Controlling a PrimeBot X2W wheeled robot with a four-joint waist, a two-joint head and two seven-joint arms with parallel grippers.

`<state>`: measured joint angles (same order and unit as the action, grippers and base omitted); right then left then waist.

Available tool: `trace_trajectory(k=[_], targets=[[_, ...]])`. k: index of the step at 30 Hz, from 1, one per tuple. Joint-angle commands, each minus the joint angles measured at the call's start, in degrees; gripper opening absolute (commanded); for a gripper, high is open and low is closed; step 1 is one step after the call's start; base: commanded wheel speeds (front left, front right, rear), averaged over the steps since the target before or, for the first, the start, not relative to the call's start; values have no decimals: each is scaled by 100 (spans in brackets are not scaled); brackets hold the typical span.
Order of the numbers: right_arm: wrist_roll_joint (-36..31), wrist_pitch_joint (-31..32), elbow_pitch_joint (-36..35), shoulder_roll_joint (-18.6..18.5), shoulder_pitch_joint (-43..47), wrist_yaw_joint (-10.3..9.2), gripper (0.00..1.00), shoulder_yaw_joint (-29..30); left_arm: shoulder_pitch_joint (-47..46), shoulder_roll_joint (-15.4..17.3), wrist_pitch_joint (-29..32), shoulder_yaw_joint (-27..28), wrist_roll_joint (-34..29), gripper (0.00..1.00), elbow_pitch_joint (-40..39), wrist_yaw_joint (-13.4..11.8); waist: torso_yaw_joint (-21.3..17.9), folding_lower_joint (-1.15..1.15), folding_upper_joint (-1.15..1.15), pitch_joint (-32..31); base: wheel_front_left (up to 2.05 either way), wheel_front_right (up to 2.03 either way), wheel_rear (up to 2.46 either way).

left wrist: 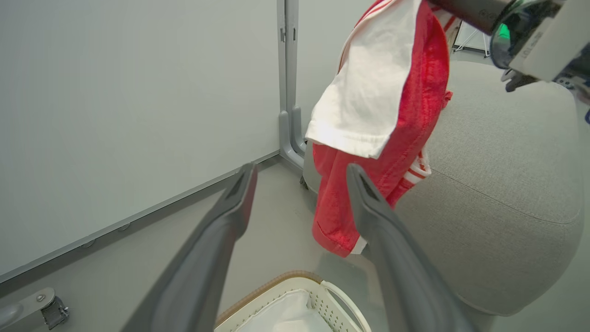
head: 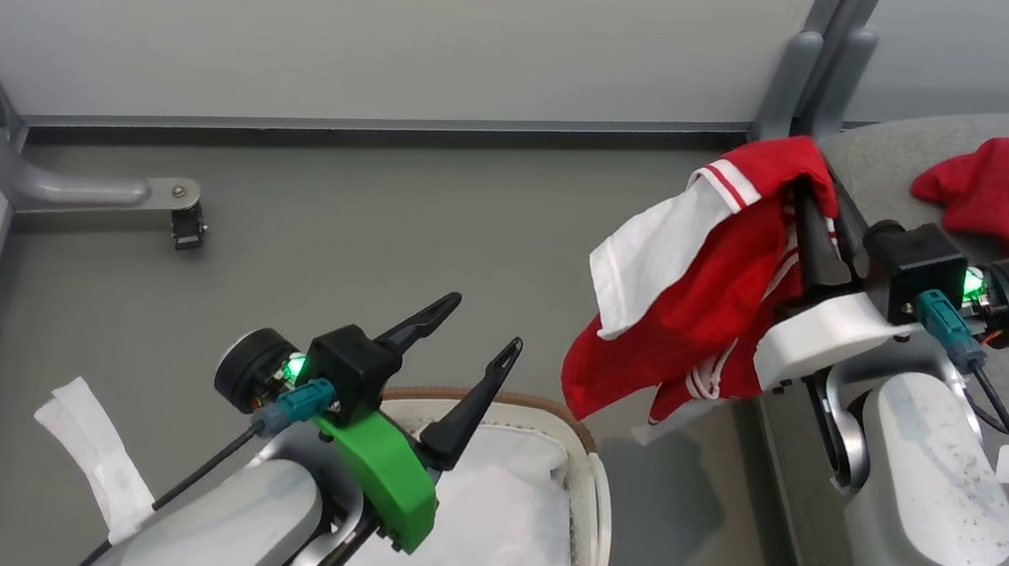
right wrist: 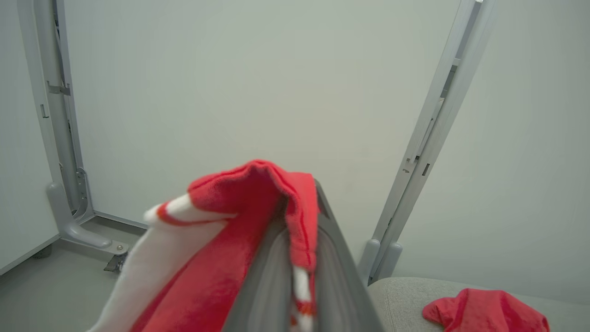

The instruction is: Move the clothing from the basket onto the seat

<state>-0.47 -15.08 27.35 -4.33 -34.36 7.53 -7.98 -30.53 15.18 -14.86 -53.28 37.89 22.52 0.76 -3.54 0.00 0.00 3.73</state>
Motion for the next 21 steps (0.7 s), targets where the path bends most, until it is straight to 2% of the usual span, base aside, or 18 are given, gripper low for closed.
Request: trace_trajectory(k=[1,9,21], targets=[[-23,-13,-47,-10,114,-8,0,26,109,-25,-33,28,-101,100,-11,-14,-90,0,0,47,0,0,0],[-66,-3,-195,-113,85,-8,0,149,157,-107,-32,91,-347,100,-116,8,-586,0,0,220,0,0,0],[-3,45,-483,-236,73,-8,0,309,-117,-168,-29,85,-675,100,-117,70,-1744,0,0,772,0,0,0]])
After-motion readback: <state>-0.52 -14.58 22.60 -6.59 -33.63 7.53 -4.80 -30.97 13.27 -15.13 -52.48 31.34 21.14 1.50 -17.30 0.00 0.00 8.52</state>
